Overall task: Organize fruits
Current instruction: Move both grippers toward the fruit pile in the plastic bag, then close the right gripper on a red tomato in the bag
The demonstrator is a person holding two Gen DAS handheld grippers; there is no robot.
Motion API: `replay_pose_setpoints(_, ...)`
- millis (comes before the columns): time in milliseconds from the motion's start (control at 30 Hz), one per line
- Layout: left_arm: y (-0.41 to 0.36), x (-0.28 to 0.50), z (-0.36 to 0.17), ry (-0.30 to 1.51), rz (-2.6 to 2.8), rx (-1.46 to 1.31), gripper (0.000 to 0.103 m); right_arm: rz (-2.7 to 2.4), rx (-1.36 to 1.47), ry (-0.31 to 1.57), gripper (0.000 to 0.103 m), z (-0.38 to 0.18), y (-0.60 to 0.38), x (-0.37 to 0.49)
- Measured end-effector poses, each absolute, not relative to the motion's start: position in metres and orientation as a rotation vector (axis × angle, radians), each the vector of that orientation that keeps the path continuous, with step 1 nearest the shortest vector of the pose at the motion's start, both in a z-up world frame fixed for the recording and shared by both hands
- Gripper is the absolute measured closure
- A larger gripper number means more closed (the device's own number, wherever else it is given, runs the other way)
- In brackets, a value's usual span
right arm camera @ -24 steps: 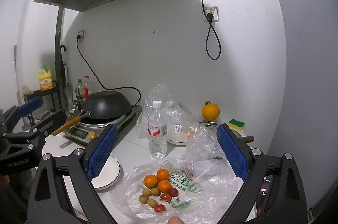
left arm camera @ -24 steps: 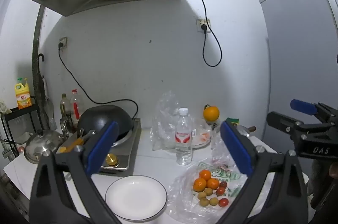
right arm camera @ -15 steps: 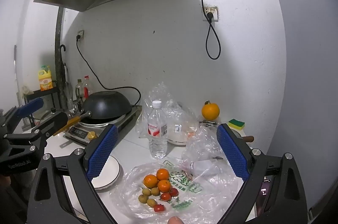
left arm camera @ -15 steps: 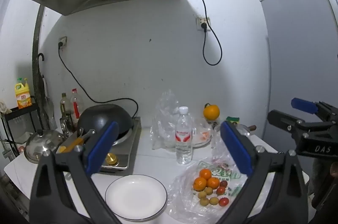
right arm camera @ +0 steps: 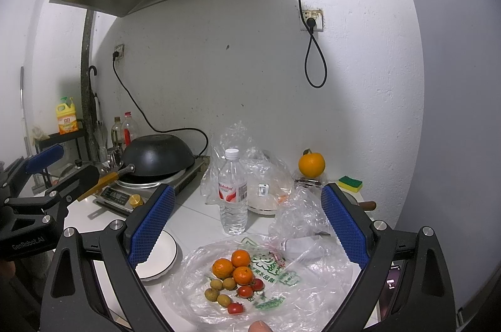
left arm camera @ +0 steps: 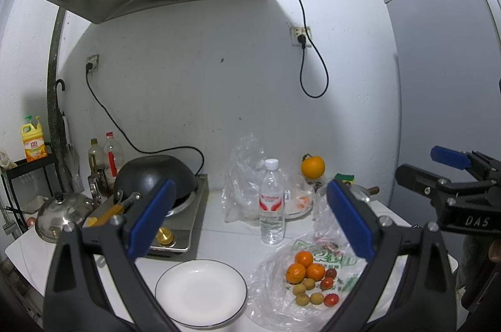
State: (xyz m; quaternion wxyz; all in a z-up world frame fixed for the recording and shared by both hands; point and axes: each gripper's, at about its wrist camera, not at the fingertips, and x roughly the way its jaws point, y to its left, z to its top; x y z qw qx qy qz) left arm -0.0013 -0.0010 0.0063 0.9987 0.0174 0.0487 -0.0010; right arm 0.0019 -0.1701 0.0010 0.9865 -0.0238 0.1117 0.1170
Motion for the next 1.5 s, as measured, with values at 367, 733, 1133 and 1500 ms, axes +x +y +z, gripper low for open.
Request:
replay_pose_setpoints(367, -0.003, 0.0, 0.003, 0.085, -0.002, 0.036, 0.005, 0.236, -0.048, 0.225, 0.007, 0.001, -0.171, 0.003)
replay_pose_setpoints(733, -0.006, 0.004, 0.003, 0.09, -0.009, 0.035, 0.005, 0.235, -0.048, 0.226, 0.007, 0.001, -0.172, 0.003)
replay_pose_setpoints(1133, -0.008, 0.011, -0.004, 0.145, -0.02, -0.006, 0.005, 0.229, -0.044, 0.245, 0.007, -0.008, -0.18, 0.008)
replay_pose_setpoints(1500, -0.022, 0.027, -0.029, 0.212, -0.026, 0.053, 0.005, 0.181, -0.039, 0.328, 0.007, -0.036, -0.203, 0.022)
